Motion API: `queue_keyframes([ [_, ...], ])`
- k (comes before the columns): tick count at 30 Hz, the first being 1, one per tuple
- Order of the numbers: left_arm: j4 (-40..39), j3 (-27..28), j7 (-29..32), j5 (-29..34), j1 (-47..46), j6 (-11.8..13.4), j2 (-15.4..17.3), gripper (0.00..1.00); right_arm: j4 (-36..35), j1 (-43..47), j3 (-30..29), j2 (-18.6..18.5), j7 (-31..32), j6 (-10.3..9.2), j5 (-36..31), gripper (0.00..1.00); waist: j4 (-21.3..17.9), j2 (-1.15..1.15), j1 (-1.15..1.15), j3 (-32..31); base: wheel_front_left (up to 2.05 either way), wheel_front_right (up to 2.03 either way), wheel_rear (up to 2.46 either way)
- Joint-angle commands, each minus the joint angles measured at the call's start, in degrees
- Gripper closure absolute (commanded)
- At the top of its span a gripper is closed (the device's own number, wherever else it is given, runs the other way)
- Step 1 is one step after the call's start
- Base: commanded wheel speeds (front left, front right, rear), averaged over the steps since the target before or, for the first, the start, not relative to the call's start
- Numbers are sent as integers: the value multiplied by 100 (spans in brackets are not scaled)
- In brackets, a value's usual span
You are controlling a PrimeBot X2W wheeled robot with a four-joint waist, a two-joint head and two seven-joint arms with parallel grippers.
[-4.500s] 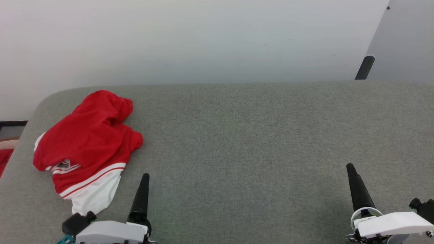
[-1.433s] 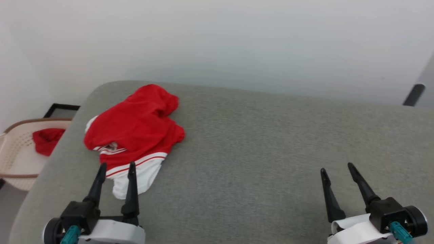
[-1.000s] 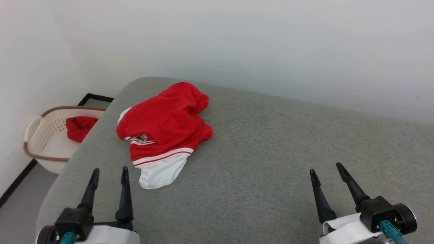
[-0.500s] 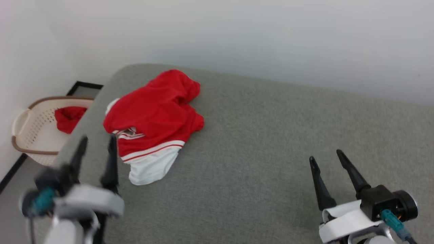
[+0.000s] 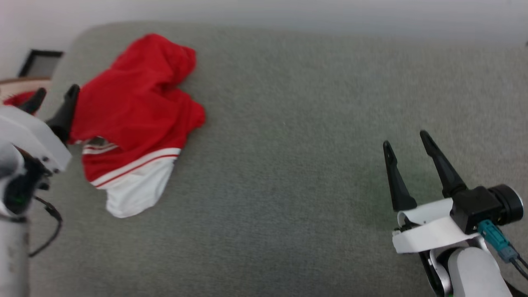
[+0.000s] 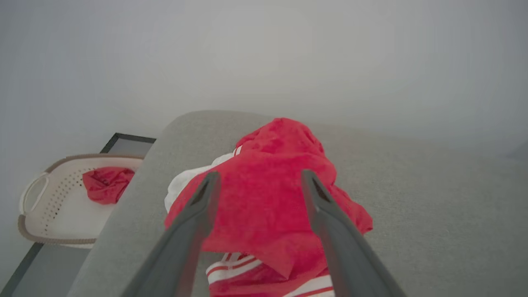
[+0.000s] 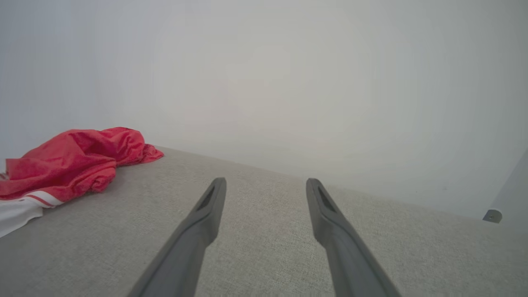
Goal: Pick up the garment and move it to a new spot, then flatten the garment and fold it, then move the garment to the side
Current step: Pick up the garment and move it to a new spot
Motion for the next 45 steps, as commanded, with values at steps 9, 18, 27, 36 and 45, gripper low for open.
queue_keyframes([
  [9,791,-82,1621,-540,-742,129,390,0,-167,-413,109,-9,-6,0,-77,0,-729,0,0,1293,0,0,0],
  [18,1482,-237,2649,-676,-1094,478,442,0,-316,-564,161,-35,-5,0,-136,0,-800,0,0,1475,0,0,0],
  [27,2125,-406,3008,-731,-1032,721,194,2,-390,-649,217,-42,-5,0,-176,0,-797,0,0,1527,0,0,0],
  [36,1904,-368,2655,-572,-1286,752,433,100,-329,-437,178,-27,-5,0,-161,0,-658,0,0,1184,0,0,0],
  [45,1144,-353,1931,-383,-1439,482,650,100,-221,-117,145,-17,-5,0,-72,0,-441,0,0,538,0,0,0],
])
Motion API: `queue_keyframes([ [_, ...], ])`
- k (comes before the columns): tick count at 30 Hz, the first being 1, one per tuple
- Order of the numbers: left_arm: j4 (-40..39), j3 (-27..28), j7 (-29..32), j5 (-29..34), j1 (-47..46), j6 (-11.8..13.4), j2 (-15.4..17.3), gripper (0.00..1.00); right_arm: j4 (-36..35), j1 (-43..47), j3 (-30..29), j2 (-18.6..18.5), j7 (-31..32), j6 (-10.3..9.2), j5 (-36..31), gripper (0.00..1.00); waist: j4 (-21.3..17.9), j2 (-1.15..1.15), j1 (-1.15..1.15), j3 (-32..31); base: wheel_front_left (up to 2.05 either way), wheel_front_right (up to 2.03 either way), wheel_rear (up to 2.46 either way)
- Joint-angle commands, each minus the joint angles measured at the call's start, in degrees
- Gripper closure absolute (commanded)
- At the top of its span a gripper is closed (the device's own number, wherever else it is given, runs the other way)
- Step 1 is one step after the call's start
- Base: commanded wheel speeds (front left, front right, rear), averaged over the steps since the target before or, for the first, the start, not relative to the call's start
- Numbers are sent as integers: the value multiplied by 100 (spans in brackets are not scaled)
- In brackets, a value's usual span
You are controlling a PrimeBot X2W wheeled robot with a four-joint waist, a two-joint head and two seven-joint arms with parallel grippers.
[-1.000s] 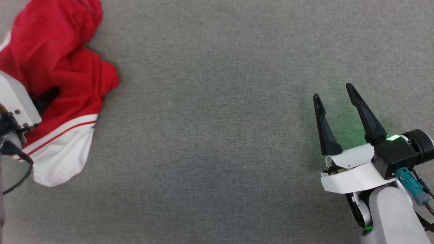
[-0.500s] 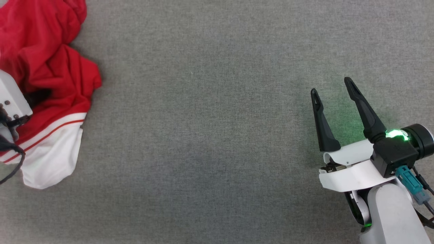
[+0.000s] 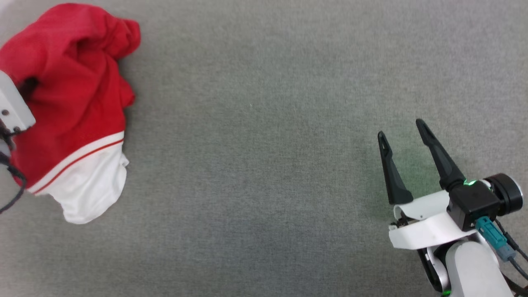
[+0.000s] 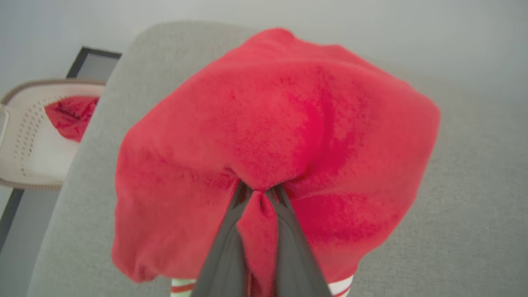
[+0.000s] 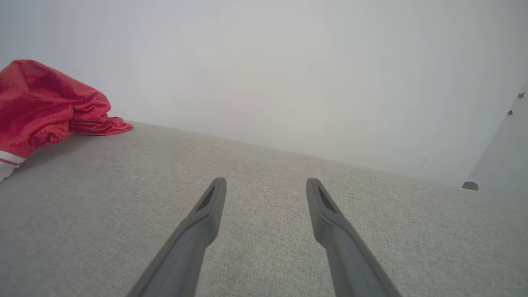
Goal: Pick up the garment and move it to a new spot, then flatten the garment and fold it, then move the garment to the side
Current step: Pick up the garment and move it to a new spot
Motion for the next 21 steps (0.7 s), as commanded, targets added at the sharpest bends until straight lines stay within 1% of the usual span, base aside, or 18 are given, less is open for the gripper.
queue_keyframes([
  [1,-150,16,-150,72,-50,-55,64,100,19,116,-10,6,-5,0,55,0,152,0,0,-347,0,0,0],
  [3,-252,8,-230,95,-72,-90,78,100,31,155,-10,8,-5,0,61,0,174,0,0,-422,0,0,0],
  [5,-588,-34,-452,173,-163,-172,125,100,61,277,4,17,-5,0,85,0,230,0,0,-656,0,0,0],
  [10,-1097,-141,-642,228,-301,-276,155,100,92,408,5,23,-5,0,131,0,291,0,0,-983,0,0,0],
  [18,-1681,-306,-441,44,-272,-325,10,100,82,545,-91,40,-5,0,113,0,210,0,0,-1308,0,0,0],
  [21,-2005,-368,-292,-52,-146,-306,-40,100,67,618,-210,53,-6,0,84,0,95,0,0,-1389,0,0,0],
])
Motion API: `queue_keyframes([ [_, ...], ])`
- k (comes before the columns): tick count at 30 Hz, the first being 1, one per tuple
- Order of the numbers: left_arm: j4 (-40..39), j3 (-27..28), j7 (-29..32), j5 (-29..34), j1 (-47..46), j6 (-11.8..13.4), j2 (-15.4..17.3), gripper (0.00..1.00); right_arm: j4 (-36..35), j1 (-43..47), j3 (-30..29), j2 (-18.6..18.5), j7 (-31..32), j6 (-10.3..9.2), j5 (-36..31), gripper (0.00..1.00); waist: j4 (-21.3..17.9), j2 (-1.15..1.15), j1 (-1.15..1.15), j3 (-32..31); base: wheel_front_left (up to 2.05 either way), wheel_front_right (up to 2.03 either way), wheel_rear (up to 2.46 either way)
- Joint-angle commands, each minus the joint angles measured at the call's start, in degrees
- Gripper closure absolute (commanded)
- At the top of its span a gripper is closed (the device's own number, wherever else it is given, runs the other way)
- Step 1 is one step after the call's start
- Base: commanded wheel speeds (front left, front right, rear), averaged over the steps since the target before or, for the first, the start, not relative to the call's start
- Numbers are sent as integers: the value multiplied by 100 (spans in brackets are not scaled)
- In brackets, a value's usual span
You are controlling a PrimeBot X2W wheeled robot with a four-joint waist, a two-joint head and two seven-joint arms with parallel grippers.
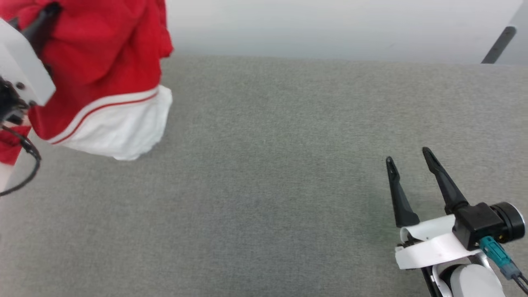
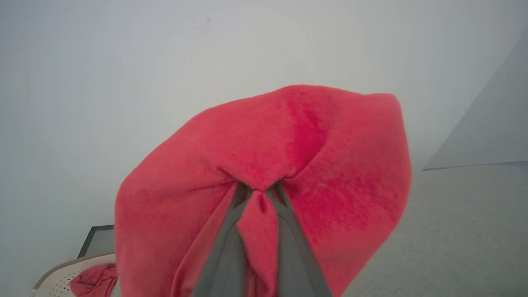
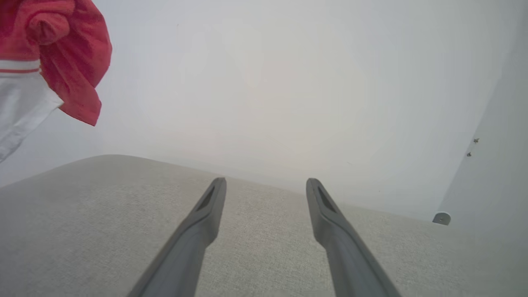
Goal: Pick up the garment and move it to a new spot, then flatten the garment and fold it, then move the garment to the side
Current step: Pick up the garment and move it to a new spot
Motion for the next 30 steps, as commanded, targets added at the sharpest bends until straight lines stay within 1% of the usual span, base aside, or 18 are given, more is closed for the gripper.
queue_keyframes([
  [1,-96,-15,18,-39,75,10,-33,100,-3,81,-52,3,-6,0,-32,0,-135,0,0,-97,0,0,0],
  [8,-1004,-174,426,-305,473,120,-186,100,-42,236,-556,30,-5,0,-110,0,-559,0,0,-111,0,0,0],
  [13,-1601,-417,714,-470,766,194,-352,100,-28,325,-994,44,-5,-1,-166,0,-916,0,0,-55,0,0,0],
  [19,-2151,-790,1029,-587,975,267,-536,100,0,375,-1375,60,-6,-1,-192,0,-1356,0,0,86,0,0,0],
  [24,-2361,-1172,1262,-568,1130,277,-651,100,48,329,-1491,64,-6,-1,-15,0,-1659,0,0,278,0,0,0],
  [30,-2208,-1572,1424,-504,1368,191,-697,100,120,232,-1432,64,-5,-1,188,0,-1890,0,0,496,0,0,0],
])
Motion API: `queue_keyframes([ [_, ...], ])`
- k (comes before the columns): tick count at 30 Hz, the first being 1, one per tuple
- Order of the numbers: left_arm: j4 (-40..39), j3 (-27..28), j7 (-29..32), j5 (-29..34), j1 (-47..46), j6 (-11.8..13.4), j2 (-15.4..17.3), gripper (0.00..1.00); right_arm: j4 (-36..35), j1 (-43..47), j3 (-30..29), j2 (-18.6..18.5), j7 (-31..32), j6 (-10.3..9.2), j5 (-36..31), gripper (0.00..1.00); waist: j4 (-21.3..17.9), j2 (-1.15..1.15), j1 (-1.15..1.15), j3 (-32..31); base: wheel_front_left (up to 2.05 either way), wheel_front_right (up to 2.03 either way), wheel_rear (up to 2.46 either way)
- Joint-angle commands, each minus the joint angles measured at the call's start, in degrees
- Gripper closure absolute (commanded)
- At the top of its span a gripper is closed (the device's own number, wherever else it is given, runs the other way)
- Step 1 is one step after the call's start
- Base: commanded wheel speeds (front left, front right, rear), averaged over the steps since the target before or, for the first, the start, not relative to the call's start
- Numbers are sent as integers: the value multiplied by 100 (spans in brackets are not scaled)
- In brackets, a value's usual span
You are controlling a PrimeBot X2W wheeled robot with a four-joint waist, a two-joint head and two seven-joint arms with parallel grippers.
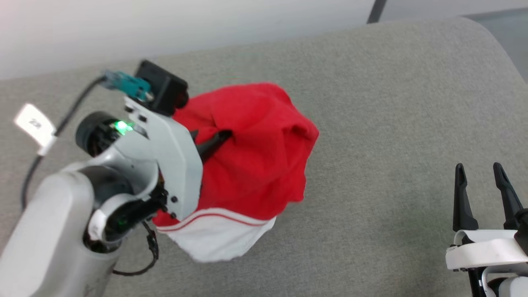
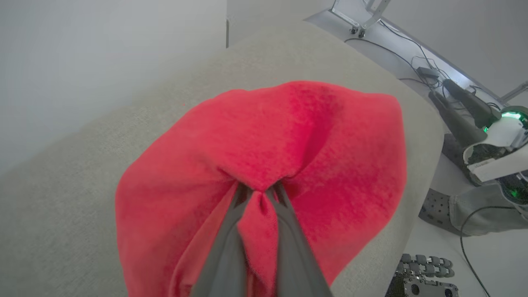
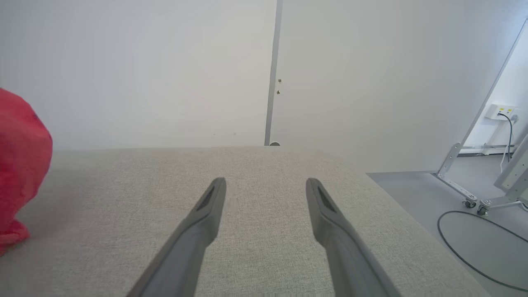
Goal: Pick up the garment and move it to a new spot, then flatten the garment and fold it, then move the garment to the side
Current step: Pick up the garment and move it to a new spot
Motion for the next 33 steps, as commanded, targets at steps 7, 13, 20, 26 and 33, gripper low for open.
queue_keyframes([
  [7,548,-386,-61,75,191,-216,-39,100,96,-184,141,19,-7,-2,209,0,-243,0,0,319,0,0,0],
  [13,1088,-685,-181,37,195,-358,-61,100,174,-292,286,20,-6,-2,241,0,-200,0,0,384,0,0,0],
  [20,1347,-840,-524,11,-1,-414,-12,0,234,-276,379,18,-6,-2,175,0,24,0,0,265,0,0,0],
  [26,1361,-818,-891,-33,-32,-437,38,0,260,-183,452,18,-7,-2,77,0,321,0,0,17,0,0,0],
  [33,1333,-732,-1578,4,213,-436,73,0,253,-78,542,16,-6,-2,-112,0,705,0,0,-382,0,0,0],
])
